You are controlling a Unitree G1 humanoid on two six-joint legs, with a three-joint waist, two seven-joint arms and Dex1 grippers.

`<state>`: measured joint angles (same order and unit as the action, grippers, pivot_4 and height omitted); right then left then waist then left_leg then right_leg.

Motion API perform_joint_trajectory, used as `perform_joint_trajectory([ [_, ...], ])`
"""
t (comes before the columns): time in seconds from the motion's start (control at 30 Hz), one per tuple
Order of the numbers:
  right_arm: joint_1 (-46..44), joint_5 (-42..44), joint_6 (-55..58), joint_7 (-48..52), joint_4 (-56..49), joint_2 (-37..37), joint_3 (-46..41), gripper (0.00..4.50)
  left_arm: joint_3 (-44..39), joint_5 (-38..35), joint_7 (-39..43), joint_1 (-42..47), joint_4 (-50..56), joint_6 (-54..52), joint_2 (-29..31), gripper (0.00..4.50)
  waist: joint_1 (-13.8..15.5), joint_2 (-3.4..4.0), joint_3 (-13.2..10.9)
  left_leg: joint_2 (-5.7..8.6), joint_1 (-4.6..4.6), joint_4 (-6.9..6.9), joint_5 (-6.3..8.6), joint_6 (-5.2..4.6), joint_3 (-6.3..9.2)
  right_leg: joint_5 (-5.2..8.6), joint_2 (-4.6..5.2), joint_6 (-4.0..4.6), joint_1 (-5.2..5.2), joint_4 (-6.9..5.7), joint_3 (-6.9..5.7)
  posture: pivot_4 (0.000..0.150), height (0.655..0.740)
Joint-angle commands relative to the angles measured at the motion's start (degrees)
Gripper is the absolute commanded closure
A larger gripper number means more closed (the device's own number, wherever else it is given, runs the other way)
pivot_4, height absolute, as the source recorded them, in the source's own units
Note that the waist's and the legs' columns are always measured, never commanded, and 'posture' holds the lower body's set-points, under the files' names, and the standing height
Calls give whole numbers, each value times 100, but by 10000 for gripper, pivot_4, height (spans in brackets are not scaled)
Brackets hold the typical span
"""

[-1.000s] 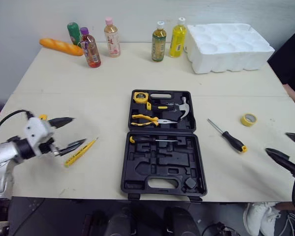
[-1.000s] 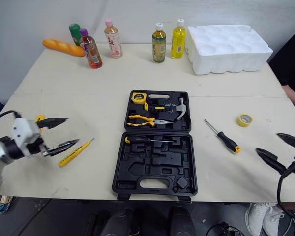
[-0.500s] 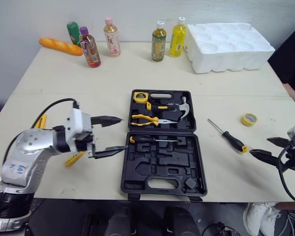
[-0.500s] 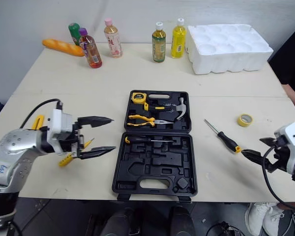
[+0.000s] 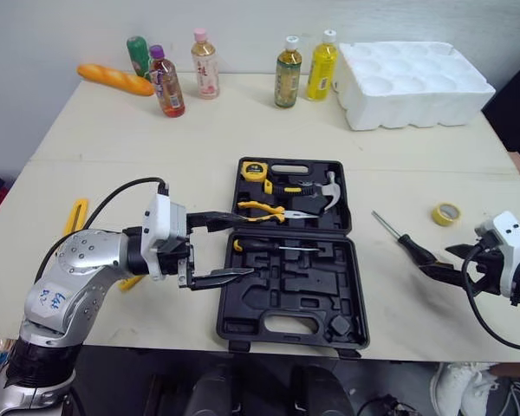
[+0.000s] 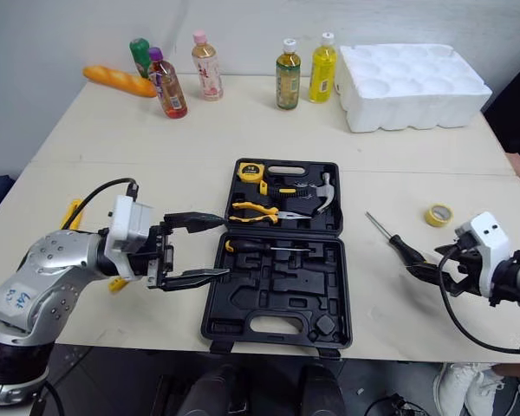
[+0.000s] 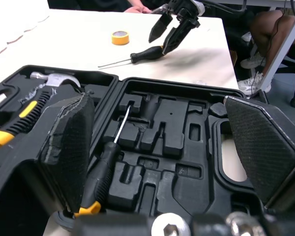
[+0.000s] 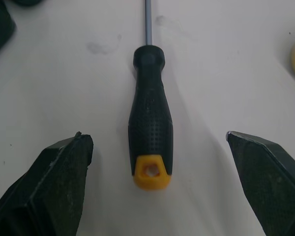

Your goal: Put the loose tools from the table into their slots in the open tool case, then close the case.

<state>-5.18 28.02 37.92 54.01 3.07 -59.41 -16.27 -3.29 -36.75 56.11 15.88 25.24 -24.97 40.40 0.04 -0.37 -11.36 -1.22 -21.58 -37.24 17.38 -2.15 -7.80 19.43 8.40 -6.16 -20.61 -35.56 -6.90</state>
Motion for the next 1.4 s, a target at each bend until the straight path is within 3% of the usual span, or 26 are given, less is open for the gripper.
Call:
perform_joint_trajectory([
  [0.03, -126, -339, -376, -141, 171, 158, 132, 0, -30, -86, -1, -36, 285, 9, 3, 839, 1, 0, 0, 0, -1, -1, 0, 0, 0, 0, 0, 0, 0, 1, 0, 1500, 7400],
  [0.37, -146, -343, -288, -82, 203, 443, 113, 0, -191, -56, 256, -114, 251, 116, 180, 839, -7, 0, 0, 0, -1, -5, 0, 0, 0, 0, -2, 0, 0, -4, -1, 1500, 7400],
  [0.47, -36, -411, -404, -90, 132, 503, 144, 8483, -141, 15, 299, -142, 196, 181, 177, 0, -4, 0, 0, -1, -1, -6, 0, 0, 0, 0, -2, 0, 1, -3, 0, 1500, 7400],
  [0.63, 32, -409, -557, -91, 86, 603, 111, 34154, -40, 73, 344, -158, 181, 249, 130, 0, -12, -1, 1, -1, 0, -4, 0, 1, 0, 0, -3, 0, 1, -3, 0, 1500, 7400],
  [0.67, 40, -419, -590, -94, 92, 615, 105, 35679, -37, 82, 365, -163, 163, 271, 132, 0, -13, -1, 1, -2, 0, -4, 0, 1, 0, 0, -3, 0, 1, -3, 0, 1500, 7400],
  [1.1, -71, -598, -1603, -110, 270, 804, -70, 35522, -64, 192, 574, -172, -12, 526, 180, 0, -15, 0, 0, -3, 2, -4, 0, 2, -2, 0, -4, 0, 0, -6, 2, 1500, 7400],
  [1.23, -231, -629, -1988, 493, 46, 394, -7, 35522, -166, 177, 628, -232, -84, 525, 272, 0, -13, 6, -4, 0, 0, -2, 0, 1, -4, 0, -3, 0, -3, -3, 3, 1500, 7400],
  [1.4, -832, -584, -1524, 936, -300, -20, 416, 35522, -323, 82, 817, -400, -134, 645, 346, 0, -32, 8, -5, -9, 3, -5, 0, 1, -10, 0, -6, 0, -5, -7, 9, 1500, 7400],
])
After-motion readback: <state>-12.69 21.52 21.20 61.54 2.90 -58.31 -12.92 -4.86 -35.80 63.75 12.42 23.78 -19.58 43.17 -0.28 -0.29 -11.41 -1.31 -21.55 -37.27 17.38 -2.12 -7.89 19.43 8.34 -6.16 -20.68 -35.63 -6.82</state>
